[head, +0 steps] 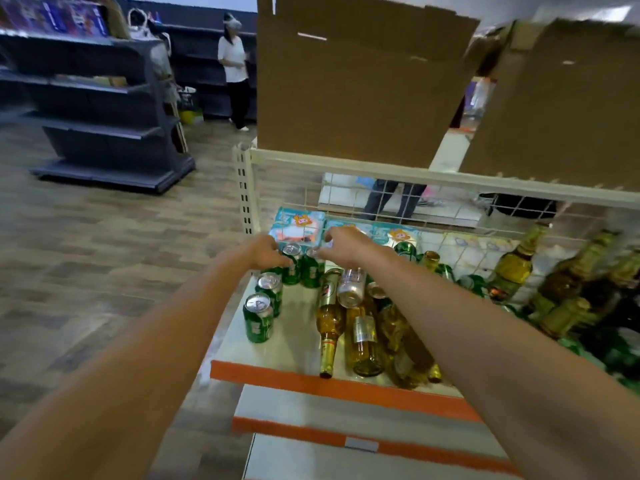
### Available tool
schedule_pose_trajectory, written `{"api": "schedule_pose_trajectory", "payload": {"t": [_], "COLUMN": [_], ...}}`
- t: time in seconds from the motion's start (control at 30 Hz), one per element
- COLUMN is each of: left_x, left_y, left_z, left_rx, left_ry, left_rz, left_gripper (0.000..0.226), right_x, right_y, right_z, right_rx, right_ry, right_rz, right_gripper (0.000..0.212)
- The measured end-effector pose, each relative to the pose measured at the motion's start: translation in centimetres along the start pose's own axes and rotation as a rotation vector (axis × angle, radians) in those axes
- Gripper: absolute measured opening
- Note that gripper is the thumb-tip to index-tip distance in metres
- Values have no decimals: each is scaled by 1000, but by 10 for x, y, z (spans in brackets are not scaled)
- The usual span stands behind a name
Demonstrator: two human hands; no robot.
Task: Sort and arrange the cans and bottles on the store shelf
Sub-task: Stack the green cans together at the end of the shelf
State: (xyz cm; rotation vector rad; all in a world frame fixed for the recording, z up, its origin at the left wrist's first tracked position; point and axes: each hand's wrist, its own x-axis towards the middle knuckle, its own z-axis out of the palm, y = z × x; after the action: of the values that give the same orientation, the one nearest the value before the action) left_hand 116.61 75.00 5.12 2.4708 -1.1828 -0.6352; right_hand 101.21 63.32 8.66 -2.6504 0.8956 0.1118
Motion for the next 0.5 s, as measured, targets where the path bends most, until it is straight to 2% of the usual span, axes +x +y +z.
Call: {"api": "schedule_pose_trajectory", "payload": {"t": [0.27, 0.5], "left_x": [-11, -47], "left_y": [154, 280], "left_z": [-28, 7], "left_rx": [259, 352], "left_ry": [67, 57], "left_rz": [311, 533], "left_gripper": [58, 47], "right_x": [-54, -150], "right_y": [57, 142], "right_z": [-85, -120], "right_rx": [-59, -79], "right_ry": [173, 231], "right_rz": [141, 312], "right_gripper": [39, 40]}}
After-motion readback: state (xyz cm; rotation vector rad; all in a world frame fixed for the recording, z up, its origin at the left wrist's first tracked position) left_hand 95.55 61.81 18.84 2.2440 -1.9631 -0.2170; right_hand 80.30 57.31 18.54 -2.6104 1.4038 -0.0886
